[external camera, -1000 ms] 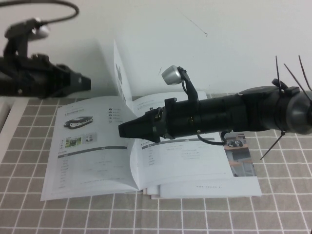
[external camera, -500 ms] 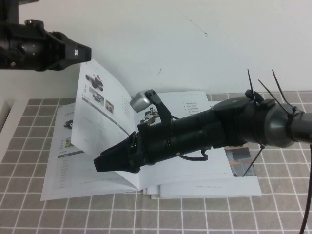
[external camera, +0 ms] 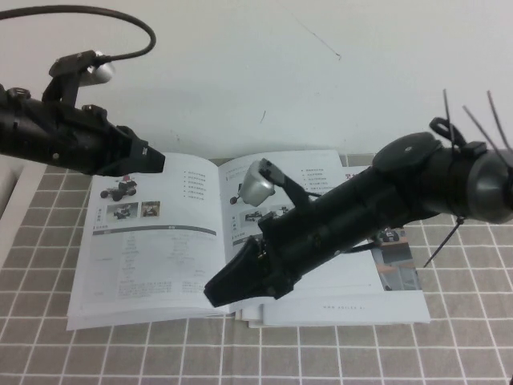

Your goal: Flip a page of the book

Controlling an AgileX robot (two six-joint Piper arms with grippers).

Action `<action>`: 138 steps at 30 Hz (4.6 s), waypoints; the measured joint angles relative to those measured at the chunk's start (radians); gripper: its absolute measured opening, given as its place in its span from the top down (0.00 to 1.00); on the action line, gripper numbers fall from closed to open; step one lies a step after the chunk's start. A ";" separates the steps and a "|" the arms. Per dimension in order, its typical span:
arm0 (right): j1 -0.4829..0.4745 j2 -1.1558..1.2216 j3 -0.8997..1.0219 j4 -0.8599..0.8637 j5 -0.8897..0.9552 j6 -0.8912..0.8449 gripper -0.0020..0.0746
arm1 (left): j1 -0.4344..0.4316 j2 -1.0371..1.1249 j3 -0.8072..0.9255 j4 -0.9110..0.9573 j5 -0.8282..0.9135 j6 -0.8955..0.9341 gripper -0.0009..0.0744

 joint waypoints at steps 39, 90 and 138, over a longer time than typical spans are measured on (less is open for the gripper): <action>-0.309 -1.600 0.631 -0.894 -0.342 0.788 0.97 | 0.000 -1.177 0.379 0.151 0.164 -0.078 0.99; -0.309 -1.872 1.272 -0.979 -0.618 0.790 0.98 | 0.063 -1.722 1.261 0.539 -0.447 -0.351 0.99; -0.309 -1.882 1.274 -0.979 -0.617 0.790 0.98 | 0.028 -1.750 1.392 0.755 -0.559 -0.557 0.99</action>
